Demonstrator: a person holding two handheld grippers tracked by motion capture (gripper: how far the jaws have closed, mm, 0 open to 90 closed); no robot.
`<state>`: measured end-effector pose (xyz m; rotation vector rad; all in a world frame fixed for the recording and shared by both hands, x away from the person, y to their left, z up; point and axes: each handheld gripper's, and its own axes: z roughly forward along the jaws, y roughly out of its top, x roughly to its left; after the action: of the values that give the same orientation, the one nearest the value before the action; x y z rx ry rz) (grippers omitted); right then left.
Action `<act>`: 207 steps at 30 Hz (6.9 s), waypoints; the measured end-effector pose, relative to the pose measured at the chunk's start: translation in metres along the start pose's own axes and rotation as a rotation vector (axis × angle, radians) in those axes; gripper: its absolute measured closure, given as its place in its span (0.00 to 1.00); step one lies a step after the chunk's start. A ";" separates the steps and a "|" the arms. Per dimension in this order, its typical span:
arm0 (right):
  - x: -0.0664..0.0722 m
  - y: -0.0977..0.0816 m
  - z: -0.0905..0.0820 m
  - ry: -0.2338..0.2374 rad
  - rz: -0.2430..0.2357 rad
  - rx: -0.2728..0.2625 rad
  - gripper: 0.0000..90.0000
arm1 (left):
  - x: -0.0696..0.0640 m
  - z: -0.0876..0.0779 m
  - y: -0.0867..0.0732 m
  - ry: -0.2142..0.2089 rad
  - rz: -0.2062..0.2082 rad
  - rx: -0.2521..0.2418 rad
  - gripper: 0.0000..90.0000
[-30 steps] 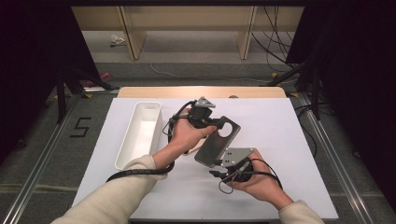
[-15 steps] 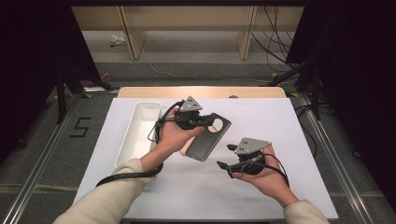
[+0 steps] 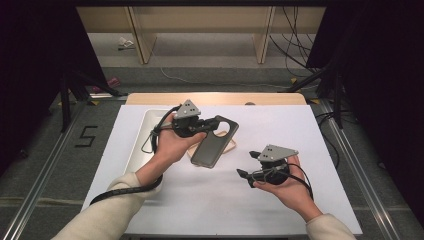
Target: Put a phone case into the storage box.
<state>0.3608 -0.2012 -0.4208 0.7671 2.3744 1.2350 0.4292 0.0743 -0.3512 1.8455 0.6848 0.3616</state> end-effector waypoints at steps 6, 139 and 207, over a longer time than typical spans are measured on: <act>-0.004 -0.002 -0.002 -0.010 0.033 -0.013 0.29 | 0.008 -0.013 0.003 0.009 -0.013 -0.032 0.90; -0.012 -0.010 0.000 -0.013 0.103 -0.017 0.22 | 0.160 -0.092 0.015 0.256 -0.078 -0.179 0.90; -0.015 -0.009 -0.005 0.001 0.133 -0.056 0.20 | 0.188 -0.066 -0.019 0.269 -0.138 -0.109 0.90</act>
<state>0.3675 -0.2180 -0.4248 0.9191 2.3117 1.3486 0.5357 0.2435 -0.3586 1.6518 0.9523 0.5515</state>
